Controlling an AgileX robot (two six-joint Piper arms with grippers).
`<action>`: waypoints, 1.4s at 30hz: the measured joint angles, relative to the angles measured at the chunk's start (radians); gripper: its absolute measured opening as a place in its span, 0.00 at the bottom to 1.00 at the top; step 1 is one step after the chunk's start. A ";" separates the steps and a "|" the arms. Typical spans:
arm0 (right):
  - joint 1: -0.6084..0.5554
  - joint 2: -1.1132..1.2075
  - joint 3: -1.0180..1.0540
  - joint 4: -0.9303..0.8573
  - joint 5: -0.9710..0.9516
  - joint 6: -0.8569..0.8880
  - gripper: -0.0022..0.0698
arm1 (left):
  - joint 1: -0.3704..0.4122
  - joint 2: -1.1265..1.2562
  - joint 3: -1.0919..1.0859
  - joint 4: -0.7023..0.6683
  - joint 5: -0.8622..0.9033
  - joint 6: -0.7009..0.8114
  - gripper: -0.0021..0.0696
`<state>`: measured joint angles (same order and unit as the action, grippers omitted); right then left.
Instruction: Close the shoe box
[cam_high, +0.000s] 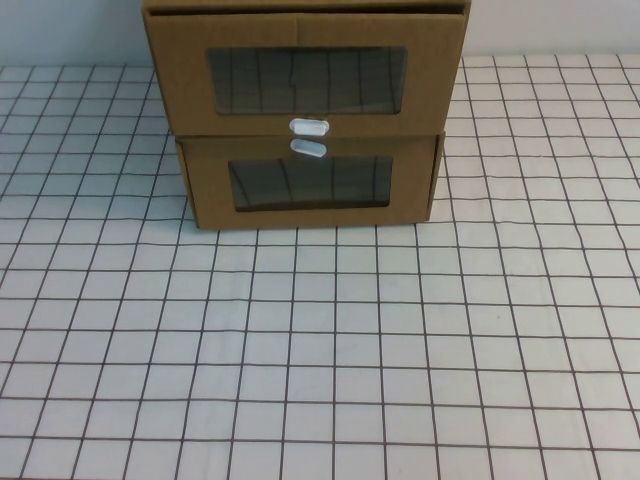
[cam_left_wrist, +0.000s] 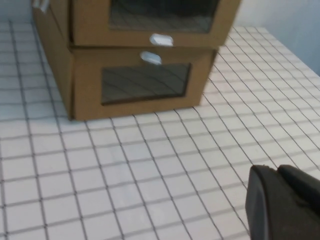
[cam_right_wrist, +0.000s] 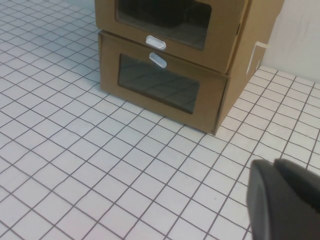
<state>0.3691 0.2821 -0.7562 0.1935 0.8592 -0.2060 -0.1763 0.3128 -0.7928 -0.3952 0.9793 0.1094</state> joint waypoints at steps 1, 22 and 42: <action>0.000 0.000 0.000 0.000 0.000 0.000 0.01 | 0.000 -0.012 0.021 0.021 -0.055 0.000 0.02; 0.000 0.000 0.000 0.002 0.000 0.000 0.01 | 0.009 -0.322 0.815 0.462 -0.770 -0.002 0.02; 0.000 0.000 0.000 0.002 0.000 0.000 0.01 | 0.011 -0.322 0.820 0.436 -0.594 -0.018 0.02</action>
<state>0.3691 0.2821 -0.7562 0.1957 0.8592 -0.2060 -0.1652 -0.0095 0.0269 0.0403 0.3856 0.0915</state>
